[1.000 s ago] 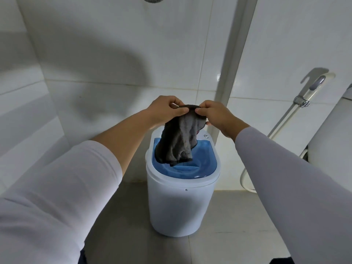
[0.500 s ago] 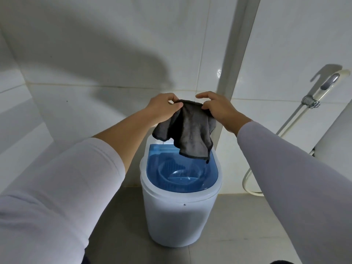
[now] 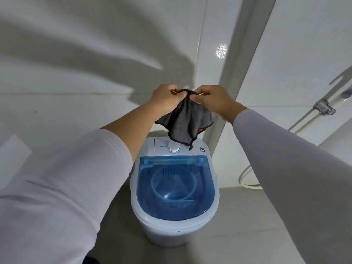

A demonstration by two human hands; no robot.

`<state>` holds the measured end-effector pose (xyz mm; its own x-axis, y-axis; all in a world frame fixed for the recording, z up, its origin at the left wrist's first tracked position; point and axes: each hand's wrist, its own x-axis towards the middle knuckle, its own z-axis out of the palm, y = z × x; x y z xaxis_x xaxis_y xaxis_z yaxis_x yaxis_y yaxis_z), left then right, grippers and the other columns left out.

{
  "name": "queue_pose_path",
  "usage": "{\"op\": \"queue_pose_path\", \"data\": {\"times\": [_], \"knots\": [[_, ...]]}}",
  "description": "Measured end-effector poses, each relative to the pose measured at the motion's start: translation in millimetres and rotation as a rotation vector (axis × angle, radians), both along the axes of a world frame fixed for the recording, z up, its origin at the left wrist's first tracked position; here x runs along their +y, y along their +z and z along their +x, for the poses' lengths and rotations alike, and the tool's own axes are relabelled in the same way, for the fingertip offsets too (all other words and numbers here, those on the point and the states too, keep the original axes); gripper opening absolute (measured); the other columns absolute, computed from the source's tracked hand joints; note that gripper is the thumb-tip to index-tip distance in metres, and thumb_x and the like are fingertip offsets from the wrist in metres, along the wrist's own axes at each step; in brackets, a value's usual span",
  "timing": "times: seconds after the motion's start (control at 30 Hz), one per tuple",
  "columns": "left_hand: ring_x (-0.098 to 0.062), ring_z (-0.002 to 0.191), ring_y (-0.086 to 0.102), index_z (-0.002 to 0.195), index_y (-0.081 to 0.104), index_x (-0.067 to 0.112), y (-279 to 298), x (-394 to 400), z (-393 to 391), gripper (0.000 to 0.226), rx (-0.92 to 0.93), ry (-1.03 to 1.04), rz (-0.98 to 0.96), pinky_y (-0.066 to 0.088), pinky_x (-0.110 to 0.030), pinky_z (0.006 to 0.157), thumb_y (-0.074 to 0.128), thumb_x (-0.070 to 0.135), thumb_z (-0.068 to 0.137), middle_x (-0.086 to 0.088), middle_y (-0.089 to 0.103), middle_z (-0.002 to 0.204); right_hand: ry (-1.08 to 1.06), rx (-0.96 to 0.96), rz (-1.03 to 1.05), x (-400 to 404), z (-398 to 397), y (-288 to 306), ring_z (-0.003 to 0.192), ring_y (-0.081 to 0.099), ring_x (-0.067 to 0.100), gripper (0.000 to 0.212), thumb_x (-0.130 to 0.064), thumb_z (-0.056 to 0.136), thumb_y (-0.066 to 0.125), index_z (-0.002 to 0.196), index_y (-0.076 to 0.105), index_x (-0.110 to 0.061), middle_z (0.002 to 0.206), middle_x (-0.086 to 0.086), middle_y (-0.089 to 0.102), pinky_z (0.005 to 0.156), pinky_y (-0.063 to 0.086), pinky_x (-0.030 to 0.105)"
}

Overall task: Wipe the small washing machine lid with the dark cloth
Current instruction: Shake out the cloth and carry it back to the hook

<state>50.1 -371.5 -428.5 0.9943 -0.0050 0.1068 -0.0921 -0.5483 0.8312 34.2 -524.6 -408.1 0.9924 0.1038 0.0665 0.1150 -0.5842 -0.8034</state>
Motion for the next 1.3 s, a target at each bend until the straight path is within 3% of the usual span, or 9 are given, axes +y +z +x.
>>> {"op": "queue_pose_path", "data": {"times": [0.2,0.4,0.63,0.73,0.9,0.97,1.03,1.17,1.3], "knots": [[-0.015,0.089,0.056,0.095,0.067,0.022,81.3,8.8,-13.4,0.016,0.125,0.027,-0.053,0.04,-0.024,0.079,0.061,0.036,0.09,0.004,0.061,0.093,-0.005,0.06,-0.029,6.9,-1.3,85.9,0.069,0.047,0.016,0.013,-0.025,0.087,0.063,0.088,0.064,-0.013,0.08,0.001,0.054,0.061,0.036,0.023],[-0.016,0.085,0.058,0.073,0.059,0.029,165.9,26.4,-56.8,0.018,0.208,0.106,-0.123,0.043,-0.025,0.077,0.065,0.037,0.087,0.011,0.059,0.077,0.076,0.131,-0.09,25.9,-26.1,180.2,0.086,0.051,0.016,0.032,-0.025,0.088,0.06,0.108,0.065,0.0,0.093,0.002,0.056,0.078,0.039,0.027],[-0.019,0.096,0.063,0.095,0.069,0.022,265.0,63.9,-114.2,0.022,0.32,0.169,-0.091,0.047,-0.028,0.085,0.068,0.042,0.084,0.002,0.065,0.097,0.232,0.172,-0.147,59.4,-71.1,271.8,0.086,0.046,0.02,0.019,-0.024,0.092,0.055,0.091,0.059,-0.006,0.093,0.008,0.053,0.074,0.034,0.027],[-0.017,0.093,0.061,0.082,0.065,0.027,308.2,86.8,-133.6,0.017,0.338,0.213,-0.058,0.047,-0.028,0.088,0.07,0.044,0.082,0.009,0.064,0.086,0.309,0.161,-0.188,81.4,-83.7,308.3,0.088,0.046,0.02,0.026,-0.022,0.094,0.052,0.088,0.063,0.001,0.094,0.009,0.052,0.077,0.035,0.028],[-0.02,0.097,0.064,0.09,0.068,0.025,375.2,136.7,-153.1,0.016,0.281,0.3,-0.08,0.049,-0.033,0.096,0.073,0.038,0.081,0.002,0.068,0.096,0.381,0.102,-0.215,128.9,-87.5,369.8,0.087,0.046,0.019,0.027,-0.023,0.094,0.049,0.068,0.053,-0.015,0.081,0.003,0.051,0.063,0.036,0.023],[-0.024,0.103,0.065,0.083,0.067,0.031,398.3,158.1,-157.8,0.008,0.253,0.332,-0.102,0.05,-0.04,0.099,0.073,0.035,0.081,-0.003,0.069,0.106,0.406,0.061,-0.17,148.4,-84.7,390.4,0.086,0.05,0.023,0.023,-0.02,0.092,0.052,0.085,0.064,-0.002,0.083,0.005,0.054,0.07,0.041,0.027],[-0.026,0.103,0.066,0.079,0.067,0.034,416.7,181.0,-159.4,0.007,0.218,0.367,-0.121,0.051,-0.042,0.098,0.072,0.031,0.081,-0.005,0.069,0.108,0.39,0.031,-0.033,167.2,-82.4,408.6,0.083,0.055,0.018,0.015,-0.016,0.089,0.057,0.101,0.065,-0.013,0.086,0.0,0.057,0.072,0.045,0.024],[-0.024,0.093,0.064,0.085,0.063,0.032,448.7,230.1,-149.6,0.01,0.068,0.485,-0.115,0.053,-0.034,0.086,0.07,0.026,0.082,-0.005,0.064,0.106,0.427,-0.113,0.025,214.5,-68.7,441.4,0.058,0.044,0.007,0.015,-0.008,0.088,0.054,0.089,0.064,-0.02,0.065,-0.007,0.047,0.056,0.037,0.016],[-0.016,0.093,0.063,0.083,0.06,0.031,472.5,273.5,-126.1,0.012,-0.099,0.569,-0.072,0.046,-0.023,0.081,0.068,0.022,0.084,0.002,0.07,0.103,0.445,-0.222,-0.043,264.6,-49.5,465.2,0.065,0.052,0.004,0.028,-0.007,0.092,0.049,0.101,0.074,-0.015,0.07,-0.014,0.056,0.057,0.036,-0.005]]}}
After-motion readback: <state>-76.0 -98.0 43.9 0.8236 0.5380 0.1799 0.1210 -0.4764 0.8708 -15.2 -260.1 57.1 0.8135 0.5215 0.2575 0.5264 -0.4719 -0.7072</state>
